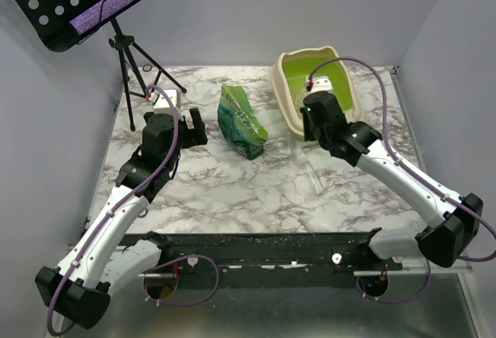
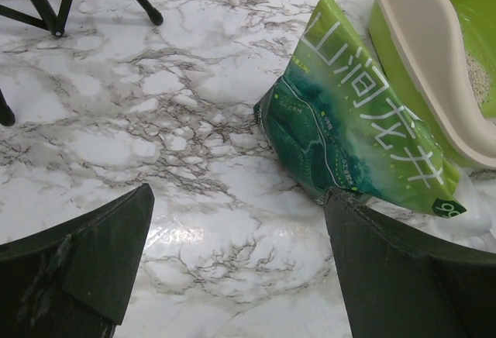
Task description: Fill the litter box with clean litter
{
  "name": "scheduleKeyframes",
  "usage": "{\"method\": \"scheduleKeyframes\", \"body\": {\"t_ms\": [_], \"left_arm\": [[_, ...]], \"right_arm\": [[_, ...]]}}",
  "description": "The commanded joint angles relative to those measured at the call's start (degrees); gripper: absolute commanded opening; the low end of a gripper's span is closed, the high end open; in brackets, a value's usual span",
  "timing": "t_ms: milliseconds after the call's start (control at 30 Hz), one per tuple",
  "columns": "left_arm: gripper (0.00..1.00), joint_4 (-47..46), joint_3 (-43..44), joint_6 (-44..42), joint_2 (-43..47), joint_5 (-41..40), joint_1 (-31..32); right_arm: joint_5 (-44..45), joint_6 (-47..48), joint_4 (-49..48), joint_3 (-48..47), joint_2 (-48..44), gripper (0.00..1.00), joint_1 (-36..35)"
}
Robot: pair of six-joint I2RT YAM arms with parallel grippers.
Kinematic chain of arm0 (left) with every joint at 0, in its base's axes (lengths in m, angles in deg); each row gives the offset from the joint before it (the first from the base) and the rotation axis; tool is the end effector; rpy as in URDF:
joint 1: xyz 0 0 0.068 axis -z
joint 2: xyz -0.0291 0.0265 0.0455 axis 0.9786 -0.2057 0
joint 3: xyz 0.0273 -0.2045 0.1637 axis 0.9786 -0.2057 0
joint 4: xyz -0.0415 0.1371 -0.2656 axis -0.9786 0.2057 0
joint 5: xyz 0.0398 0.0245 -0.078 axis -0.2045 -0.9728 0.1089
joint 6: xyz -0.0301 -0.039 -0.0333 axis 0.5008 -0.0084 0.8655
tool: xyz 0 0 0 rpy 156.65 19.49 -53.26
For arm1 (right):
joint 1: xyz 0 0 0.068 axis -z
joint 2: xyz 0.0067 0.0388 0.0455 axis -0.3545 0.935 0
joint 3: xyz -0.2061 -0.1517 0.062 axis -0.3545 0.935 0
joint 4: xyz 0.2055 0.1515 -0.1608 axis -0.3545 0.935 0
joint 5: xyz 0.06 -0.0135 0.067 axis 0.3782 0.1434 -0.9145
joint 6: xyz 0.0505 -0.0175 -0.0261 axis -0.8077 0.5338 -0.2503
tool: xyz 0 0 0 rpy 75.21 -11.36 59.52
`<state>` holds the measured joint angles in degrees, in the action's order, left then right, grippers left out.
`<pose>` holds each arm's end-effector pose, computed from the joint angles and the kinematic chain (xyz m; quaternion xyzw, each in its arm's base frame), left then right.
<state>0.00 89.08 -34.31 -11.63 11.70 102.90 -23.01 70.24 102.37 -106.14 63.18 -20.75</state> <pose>0.2402 -0.0961 0.3407 -0.0564 0.8064 -0.1030 0.5796 0.2722 0.2130 0.3461 -0.1070 0.8622 0.0038 0.4951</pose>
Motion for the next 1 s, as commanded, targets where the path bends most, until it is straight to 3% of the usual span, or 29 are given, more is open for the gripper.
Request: {"method": "scheduleKeyframes", "body": {"t_ms": [0, 267, 500, 700, 867, 967], "left_arm": [[0.99, -0.1, 0.0, 0.3, 0.8, -0.1, 0.1], [0.99, -0.2, -0.2, 0.3, 1.3, 0.1, 0.1], [0.99, -0.3, -0.2, 0.2, 1.9, 0.3, 0.2], [0.99, -0.1, -0.3, 0.0, 2.0, 0.0, 0.3], [0.99, -0.1, -0.3, -0.1, 1.6, -0.4, 0.4], [0.99, -0.1, -0.3, -0.2, 1.3, -0.4, 0.4]], "right_arm": [[1.1, -11.4, 6.4, 7.3, -5.9, 0.0, 6.6], [-4.1, -21.5, 4.2, 24.6, -14.7, 0.0, 19.8], [-8.7, -27.8, 1.2, 34.9, -14.9, 0.0, 24.2], [-8.6, -29.4, -1.5, 37.9, -11.4, 0.01, 25.3], [-7.5, -29.7, -2.0, 38.8, -10.9, 0.16, 26.3], [-7.0, -29.1, -2.0, 38.8, -11.5, 0.39, 26.5]]}}
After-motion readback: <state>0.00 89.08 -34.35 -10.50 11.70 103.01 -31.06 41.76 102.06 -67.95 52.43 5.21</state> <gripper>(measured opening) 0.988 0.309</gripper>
